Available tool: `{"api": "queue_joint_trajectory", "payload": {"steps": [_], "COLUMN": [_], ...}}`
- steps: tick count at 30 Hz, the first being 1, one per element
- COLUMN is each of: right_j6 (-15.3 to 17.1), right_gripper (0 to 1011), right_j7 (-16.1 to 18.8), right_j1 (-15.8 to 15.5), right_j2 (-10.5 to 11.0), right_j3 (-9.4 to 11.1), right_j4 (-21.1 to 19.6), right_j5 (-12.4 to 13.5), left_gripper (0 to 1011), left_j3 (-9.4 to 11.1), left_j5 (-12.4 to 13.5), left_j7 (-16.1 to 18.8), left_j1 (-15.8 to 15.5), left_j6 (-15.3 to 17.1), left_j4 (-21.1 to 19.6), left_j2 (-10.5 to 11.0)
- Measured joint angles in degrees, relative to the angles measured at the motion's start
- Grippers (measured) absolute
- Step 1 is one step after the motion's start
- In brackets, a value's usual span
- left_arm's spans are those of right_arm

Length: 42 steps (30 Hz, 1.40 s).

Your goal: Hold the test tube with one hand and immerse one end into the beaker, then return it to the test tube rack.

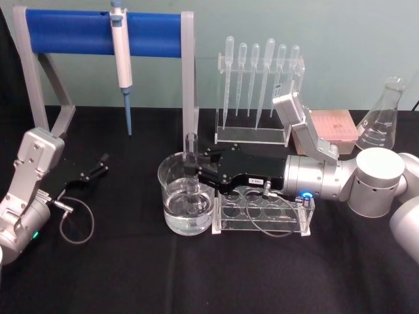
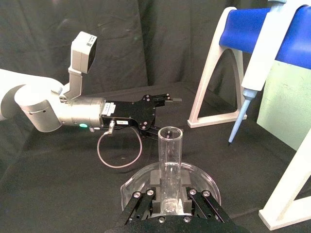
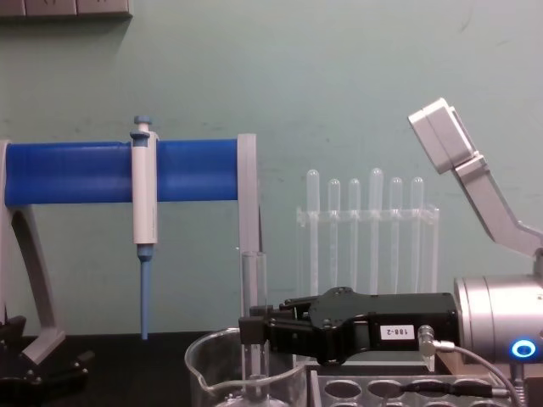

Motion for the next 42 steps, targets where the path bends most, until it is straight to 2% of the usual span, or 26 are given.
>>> {"api": "queue_joint_trajectory", "payload": {"steps": [42], "right_j6": [0.0], "right_gripper": [231], "right_j7": [-0.1], "right_j1": [0.0], "right_j2": [0.0], "right_j3": [0.0], "right_j4": [0.0], "right_j5": [0.0], "left_gripper": [1000], "left_j3": [0.0], "left_j5": [0.0], "left_j7": [0.0], "left_j1": [0.0], "left_j6": [0.0], "left_j4": [0.0], "left_j2": [0.0]}}
